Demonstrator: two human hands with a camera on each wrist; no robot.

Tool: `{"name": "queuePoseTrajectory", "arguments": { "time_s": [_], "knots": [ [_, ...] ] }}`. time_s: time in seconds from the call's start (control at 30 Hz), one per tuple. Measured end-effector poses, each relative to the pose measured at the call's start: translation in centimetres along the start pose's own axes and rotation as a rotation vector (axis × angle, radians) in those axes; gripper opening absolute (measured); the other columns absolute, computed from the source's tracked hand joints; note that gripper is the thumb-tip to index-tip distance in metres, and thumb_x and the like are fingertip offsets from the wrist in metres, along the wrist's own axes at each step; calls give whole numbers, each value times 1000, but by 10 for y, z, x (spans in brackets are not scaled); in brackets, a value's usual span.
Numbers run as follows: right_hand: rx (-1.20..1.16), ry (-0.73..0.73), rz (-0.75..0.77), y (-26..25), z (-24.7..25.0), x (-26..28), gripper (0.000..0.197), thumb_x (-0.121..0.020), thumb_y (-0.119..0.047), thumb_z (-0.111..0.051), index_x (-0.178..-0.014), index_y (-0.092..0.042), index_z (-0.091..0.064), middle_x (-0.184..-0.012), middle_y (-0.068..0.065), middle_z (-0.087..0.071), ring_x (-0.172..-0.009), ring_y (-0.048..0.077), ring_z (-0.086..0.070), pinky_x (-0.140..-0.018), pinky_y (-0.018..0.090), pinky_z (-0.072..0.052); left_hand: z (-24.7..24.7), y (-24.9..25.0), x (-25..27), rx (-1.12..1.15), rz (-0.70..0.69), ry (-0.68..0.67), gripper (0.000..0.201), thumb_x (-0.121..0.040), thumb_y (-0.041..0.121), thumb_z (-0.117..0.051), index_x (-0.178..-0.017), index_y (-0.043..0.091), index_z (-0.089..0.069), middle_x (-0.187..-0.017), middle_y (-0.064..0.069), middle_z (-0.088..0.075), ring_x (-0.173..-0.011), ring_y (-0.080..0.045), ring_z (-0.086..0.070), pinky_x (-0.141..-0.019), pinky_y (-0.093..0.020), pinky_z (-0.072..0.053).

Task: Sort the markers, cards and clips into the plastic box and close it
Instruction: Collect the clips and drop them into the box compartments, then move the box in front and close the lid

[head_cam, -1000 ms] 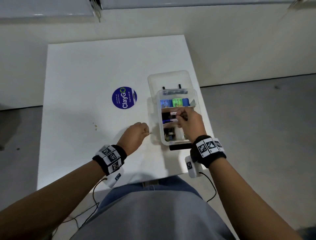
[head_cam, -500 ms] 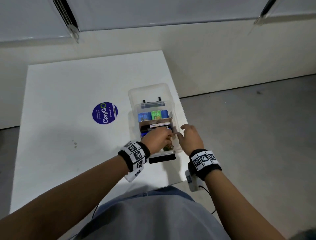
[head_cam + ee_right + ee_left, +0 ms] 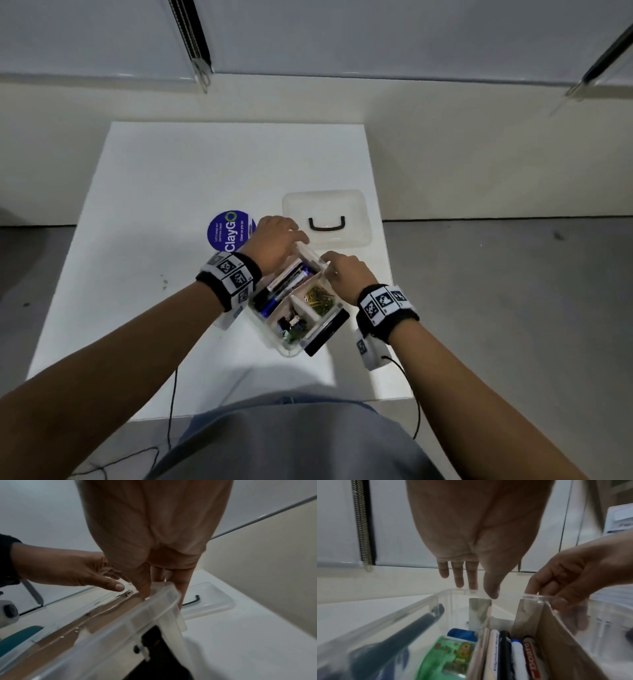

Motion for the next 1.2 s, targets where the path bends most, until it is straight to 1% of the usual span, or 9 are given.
{"name": "queuePoseTrajectory", "arguments": {
  "time_s": [0.1, 0.23, 0.33, 0.4, 0.53, 0.8, 1.03, 1.13, 1.2],
  "knots": [
    [7, -59, 100, -30, -11, -28, 30, -91, -13, -52, -120, -16, -57, -105, 13, -70, -93, 33, -65, -81, 38, -53, 6, -32, 3, -73, 108, -55, 20, -90, 23, -60, -108, 30, -63, -107, -1, -64, -102, -23, -58, -89, -39, -39],
    [-181, -126, 163, -49, -23, -58, 25, -96, -23, -50, -118, -17, -60, -101, 6, -71, -83, 24, -68, -77, 34, -54, 19, -78, 22, -57, 271, -28, 25, -85, 14, -50, -94, 32, -65, -92, 5, -60, -95, -19, -59, -91, -42, -35],
    [-314, -4, 64, -27, -15, -82, 23, -97, -25, -48, -107, -13, -64, -98, 7, -70, -84, 23, -66, -77, 32, -51, 23, -117, 47, -38, 391, 27, 28, -84, 6, -53, -98, 27, -66, -100, 0, -60, -97, -23, -60, -86, -42, -43],
    [-141, 65, -41, 1, -10, -97, 21, -95, -22, -48, -109, -15, -61, -110, 9, -67, -101, 27, -63, -85, 36, -50, 24, -137, 63, 71, 475, 83, 23, -87, 6, -56, -99, 21, -69, -105, -6, -62, -98, -27, -61, -86, -44, -49],
    [324, -61, -84, 37, -21, -110, 40, -91, -11, -53, -131, -9, -47, -135, 13, -48, -124, 31, -46, -96, 42, -45, 20, -155, 77, 131, 571, 149, 16, -89, 11, -58, -98, 19, -68, -99, -9, -62, -97, -31, -61, -79, -41, -50],
    [607, -3, 60, 31, -37, -101, 44, -82, 5, -50, -126, 1, -46, -127, 16, -51, -118, 34, -50, -93, 41, -43, 16, -160, 79, 126, 667, 212, 23, -86, 6, -56, -97, 25, -64, -94, -5, -60, -90, -31, -61, -77, -43, -51],
    [399, 238, 110, -25, 19, -101, 31, -90, -3, -53, -120, -1, -51, -121, 17, -52, -110, 33, -52, -88, 38, -45, 24, -158, 84, 265, 646, 271, 20, -98, 23, -47, -104, 18, -65, -100, -9, -66, -92, -29, -63, -84, -38, -46],
    [353, 342, 266, -85, 32, -83, 25, -90, -4, -56, -115, -2, -54, -116, 15, -56, -104, 31, -54, -81, 38, -46, 40, -159, 91, 353, 646, 347, 33, -102, 33, -35, -100, 11, -60, -97, -13, -66, -92, -34, -61, -82, -40, -46],
    [389, 371, 396, -131, 23, -60, 28, -79, 6, -60, -106, -1, -57, -106, 16, -58, -94, 33, -57, -70, 37, -44, 51, -166, 103, 492, 708, 421, 42, -101, 41, -31, -92, 8, -55, -90, -14, -64, -87, -36, -60, -80, -41, -48]
  ]
}}
Point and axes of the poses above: each hand's wrist, its own x-axis away from the middle knuckle, its own z-axis out of the back of the hand, y = z × x, the point moved 6 cm from there along -x, towards the middle knuckle
